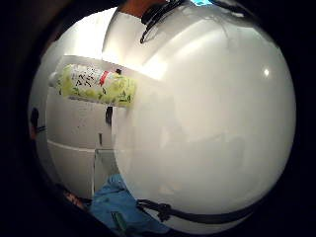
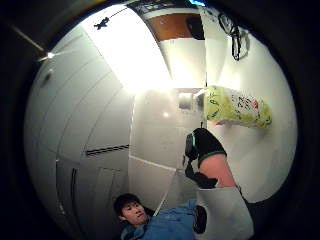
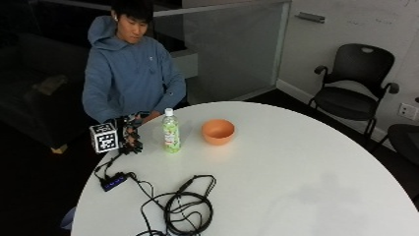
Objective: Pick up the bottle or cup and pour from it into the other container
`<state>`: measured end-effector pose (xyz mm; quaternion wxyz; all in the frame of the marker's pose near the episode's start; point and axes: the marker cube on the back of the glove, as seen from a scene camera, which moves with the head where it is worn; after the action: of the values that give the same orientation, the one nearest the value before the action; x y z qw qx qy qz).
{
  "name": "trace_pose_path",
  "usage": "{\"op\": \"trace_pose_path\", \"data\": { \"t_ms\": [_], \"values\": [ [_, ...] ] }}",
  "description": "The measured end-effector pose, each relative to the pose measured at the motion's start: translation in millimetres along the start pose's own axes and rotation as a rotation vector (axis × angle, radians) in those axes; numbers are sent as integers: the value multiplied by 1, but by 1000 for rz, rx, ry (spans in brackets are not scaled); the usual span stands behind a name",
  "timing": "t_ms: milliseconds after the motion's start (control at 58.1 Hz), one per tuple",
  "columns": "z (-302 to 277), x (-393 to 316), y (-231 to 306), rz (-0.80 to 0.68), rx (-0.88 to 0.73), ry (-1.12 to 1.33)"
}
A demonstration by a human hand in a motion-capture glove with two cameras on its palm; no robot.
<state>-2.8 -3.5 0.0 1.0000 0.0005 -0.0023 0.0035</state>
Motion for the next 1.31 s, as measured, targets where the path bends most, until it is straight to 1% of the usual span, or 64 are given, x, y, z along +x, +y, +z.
{"op": "trace_pose_path", "data": {
  "t_ms": [69,344,413,448,482,499,516,551,585,895,930,981,998,1050,1102,1205,1308],
  "values": [
    [1,-2,-2,13,9,-3],
    [1,-14,-2,-30,-27,22],
    [2,-19,-5,-34,-8,27],
    [2,-23,-10,-76,20,23],
    [2,-27,-17,-178,63,19],
    [2,-29,-19,-205,71,20],
    [1,-32,-17,-191,60,22],
    [-1,-38,-13,-95,14,29],
    [-3,-44,-12,-46,-9,39],
    [-8,-81,-25,-82,-3,94],
    [-7,-84,-29,-111,28,101],
    [-5,-84,-35,-212,77,115],
    [-5,-85,-33,-207,58,120],
    [-5,-91,-27,-116,-11,124],
    [-4,-97,-29,-79,-17,129],
    [-2,-102,-31,-108,-58,164],
    [4,-108,-32,-125,-55,169]
  ]
}}
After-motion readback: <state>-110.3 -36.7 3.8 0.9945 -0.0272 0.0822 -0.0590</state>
